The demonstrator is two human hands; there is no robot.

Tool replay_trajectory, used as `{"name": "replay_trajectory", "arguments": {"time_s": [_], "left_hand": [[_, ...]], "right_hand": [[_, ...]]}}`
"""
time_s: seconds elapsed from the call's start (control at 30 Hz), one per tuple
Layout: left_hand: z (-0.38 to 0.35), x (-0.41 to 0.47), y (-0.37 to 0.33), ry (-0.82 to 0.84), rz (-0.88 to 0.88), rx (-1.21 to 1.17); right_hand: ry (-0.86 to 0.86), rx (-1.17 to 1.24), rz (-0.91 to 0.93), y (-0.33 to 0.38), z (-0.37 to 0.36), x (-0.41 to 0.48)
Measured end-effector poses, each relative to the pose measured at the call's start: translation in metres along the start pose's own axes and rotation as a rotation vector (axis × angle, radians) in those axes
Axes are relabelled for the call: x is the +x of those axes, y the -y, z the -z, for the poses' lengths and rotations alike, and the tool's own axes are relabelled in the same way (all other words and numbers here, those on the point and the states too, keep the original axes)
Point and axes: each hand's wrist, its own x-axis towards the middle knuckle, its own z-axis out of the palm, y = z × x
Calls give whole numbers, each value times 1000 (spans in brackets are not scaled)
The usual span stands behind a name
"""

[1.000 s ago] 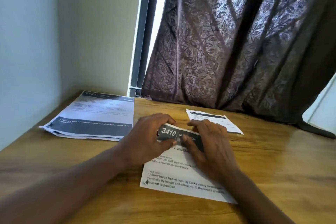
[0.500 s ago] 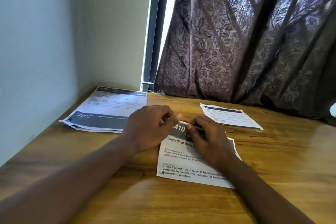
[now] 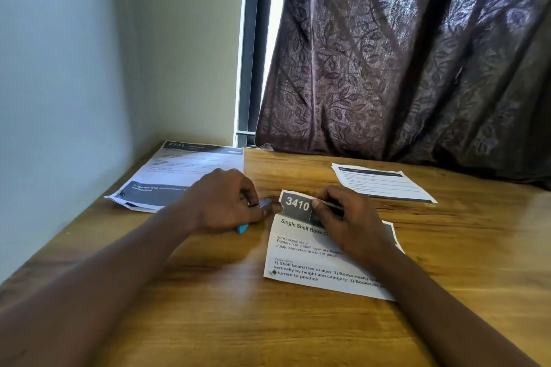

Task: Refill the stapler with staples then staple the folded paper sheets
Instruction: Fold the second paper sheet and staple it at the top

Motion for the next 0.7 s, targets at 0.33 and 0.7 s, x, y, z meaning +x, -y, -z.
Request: {"name": "replay_trajectory", "arguments": {"time_s": [0.33, 0.7], "left_hand": [[-2, -1, -12, -81, 232, -1036], [-5, -1, -14, 8, 182, -1215]], "right_hand": [[65, -214, 205, 18, -5, -6], [95, -332, 256, 23, -7, -5]]}}
